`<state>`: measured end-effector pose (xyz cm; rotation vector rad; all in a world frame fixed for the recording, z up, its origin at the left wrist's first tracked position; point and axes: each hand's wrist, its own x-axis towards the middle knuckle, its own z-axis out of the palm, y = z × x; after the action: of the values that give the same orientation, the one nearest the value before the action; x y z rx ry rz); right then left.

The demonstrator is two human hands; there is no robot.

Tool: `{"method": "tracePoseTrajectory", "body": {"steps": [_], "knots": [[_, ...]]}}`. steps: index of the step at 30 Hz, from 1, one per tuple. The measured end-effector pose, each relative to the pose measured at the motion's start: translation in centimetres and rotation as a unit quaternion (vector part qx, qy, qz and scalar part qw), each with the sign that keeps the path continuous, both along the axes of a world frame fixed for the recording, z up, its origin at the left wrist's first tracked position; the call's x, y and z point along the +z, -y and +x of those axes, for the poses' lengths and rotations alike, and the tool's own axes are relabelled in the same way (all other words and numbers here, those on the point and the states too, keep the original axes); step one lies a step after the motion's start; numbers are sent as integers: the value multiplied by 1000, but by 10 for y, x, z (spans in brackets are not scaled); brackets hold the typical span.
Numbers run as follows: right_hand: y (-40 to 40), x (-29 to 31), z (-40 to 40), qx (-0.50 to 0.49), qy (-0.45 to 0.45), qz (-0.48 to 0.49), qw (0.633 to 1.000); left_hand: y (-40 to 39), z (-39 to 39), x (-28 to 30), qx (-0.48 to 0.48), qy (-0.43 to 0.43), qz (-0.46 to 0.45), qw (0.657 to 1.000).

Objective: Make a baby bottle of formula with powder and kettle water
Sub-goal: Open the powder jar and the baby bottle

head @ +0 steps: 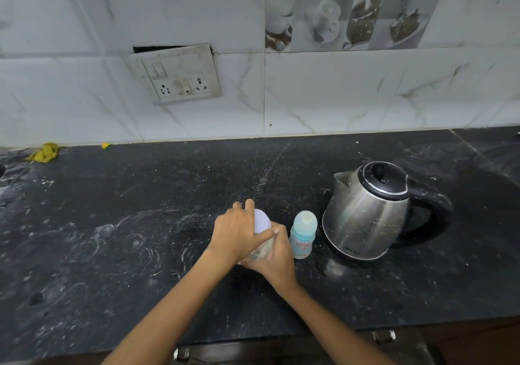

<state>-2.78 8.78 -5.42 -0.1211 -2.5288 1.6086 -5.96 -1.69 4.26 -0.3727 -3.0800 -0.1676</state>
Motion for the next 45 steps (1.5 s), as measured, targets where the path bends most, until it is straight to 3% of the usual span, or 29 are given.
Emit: {"method": "tracePoseTrajectory", "body": {"steps": [3, 5, 9, 11, 12, 15, 19, 24, 29, 35, 40, 45], "knots": [[1, 2, 0, -7, 0, 10, 1000, 9, 0, 11, 0, 12, 67, 998], [3, 3, 1, -8, -1, 5, 1000, 25, 7, 15, -3, 40, 196, 980], [4, 4, 8, 1, 8, 3, 1000, 64, 41, 6, -3, 53, 472, 880], [1, 4, 16, 9, 13, 0, 1000, 79, 62, -11, 18, 43, 552, 833], [-1, 3, 21, 13, 13, 1, 1000, 84, 72, -22, 33, 36, 563, 825], [-12, 2, 38, 19, 9, 22, 1000, 88, 97, -57, 65, 50, 560, 825], [-25, 6, 51, 22, -1, 55, 998, 76, 114, -95, 47, 79, 521, 849], [-32, 12, 59, 17, -7, 36, 999, 66, 116, -122, 19, 79, 422, 903], [-39, 13, 64, 14, -15, 32, 999, 65, 114, -113, -23, 30, 320, 947], [-66, 10, 70, -88, -56, 11, 994, 34, 117, -76, -69, -27, 384, 920], [-80, 4, 50, -108, -5, -16, 994, -12, 84, -45, -157, -66, 417, 893], [-77, -2, 23, -55, -17, -7, 998, -38, 28, -28, -210, 33, 338, 917]]}}
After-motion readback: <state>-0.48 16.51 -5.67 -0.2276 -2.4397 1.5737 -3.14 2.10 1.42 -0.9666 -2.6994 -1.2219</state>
